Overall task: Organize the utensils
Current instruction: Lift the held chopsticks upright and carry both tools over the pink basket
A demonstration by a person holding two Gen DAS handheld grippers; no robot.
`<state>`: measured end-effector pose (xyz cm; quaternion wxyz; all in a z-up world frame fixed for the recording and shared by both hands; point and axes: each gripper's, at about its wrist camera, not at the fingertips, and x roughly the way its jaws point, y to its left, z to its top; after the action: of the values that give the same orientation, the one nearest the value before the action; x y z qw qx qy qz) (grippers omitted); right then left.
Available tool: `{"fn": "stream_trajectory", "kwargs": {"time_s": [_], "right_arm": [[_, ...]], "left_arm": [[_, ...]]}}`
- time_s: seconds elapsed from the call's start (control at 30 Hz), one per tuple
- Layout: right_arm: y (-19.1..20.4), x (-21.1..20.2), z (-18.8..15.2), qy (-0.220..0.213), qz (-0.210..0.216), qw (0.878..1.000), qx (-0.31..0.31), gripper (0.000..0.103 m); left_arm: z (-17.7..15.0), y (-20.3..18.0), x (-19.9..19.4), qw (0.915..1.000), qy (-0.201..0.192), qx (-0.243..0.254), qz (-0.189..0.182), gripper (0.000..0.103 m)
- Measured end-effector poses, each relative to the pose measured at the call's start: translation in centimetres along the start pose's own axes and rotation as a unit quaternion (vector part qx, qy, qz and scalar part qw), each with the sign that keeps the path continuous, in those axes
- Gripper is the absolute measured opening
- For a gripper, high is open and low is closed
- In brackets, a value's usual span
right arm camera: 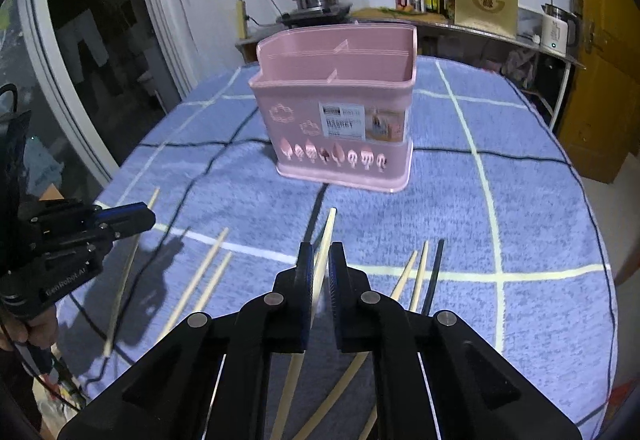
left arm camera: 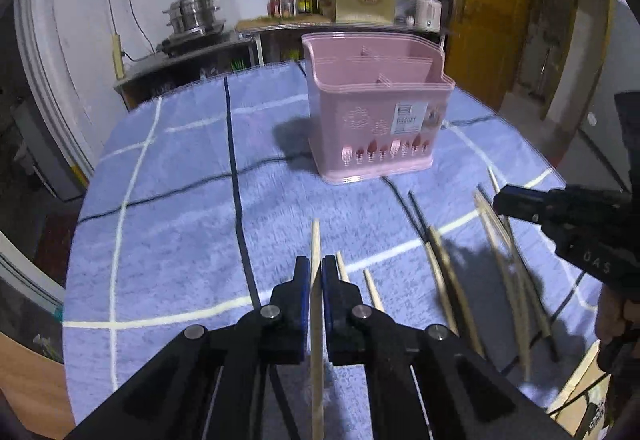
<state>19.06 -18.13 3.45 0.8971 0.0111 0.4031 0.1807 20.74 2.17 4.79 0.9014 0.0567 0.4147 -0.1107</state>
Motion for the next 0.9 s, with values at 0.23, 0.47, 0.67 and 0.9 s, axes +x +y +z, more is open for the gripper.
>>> {"fn": "stream_trajectory", "kwargs": {"time_s": [0.23,0.47,0.67,0.9], "right_arm": [[0.6,-3.3,1.2,-0.039,0.011,0.999,-0.008,0.004],[0.0,-1.9,1.3,-0.009,0.012,1.000,-0.003,0.004],[-1.5,3.9,-0.4,0.074,0.016,0.997,0.025,0.008],[-1.3,7.1,-1.3,0.112,0.012,0.993,0.033,0.013]], "left_arm": [[1.7,0.4,-4.5,0.9987,-0.050,-0.008,-0.008,0.006],[2.2,0.6,-5.2,0.9983,-0.056,-0.016,-0.007,0.006],[2.4,1.1,-5.6,0.9978,-0.063,-0.020,-0.005,0.006],[2.5,1.5,-5.4,0.9978,-0.061,-0.024,-0.008,0.006]]}}
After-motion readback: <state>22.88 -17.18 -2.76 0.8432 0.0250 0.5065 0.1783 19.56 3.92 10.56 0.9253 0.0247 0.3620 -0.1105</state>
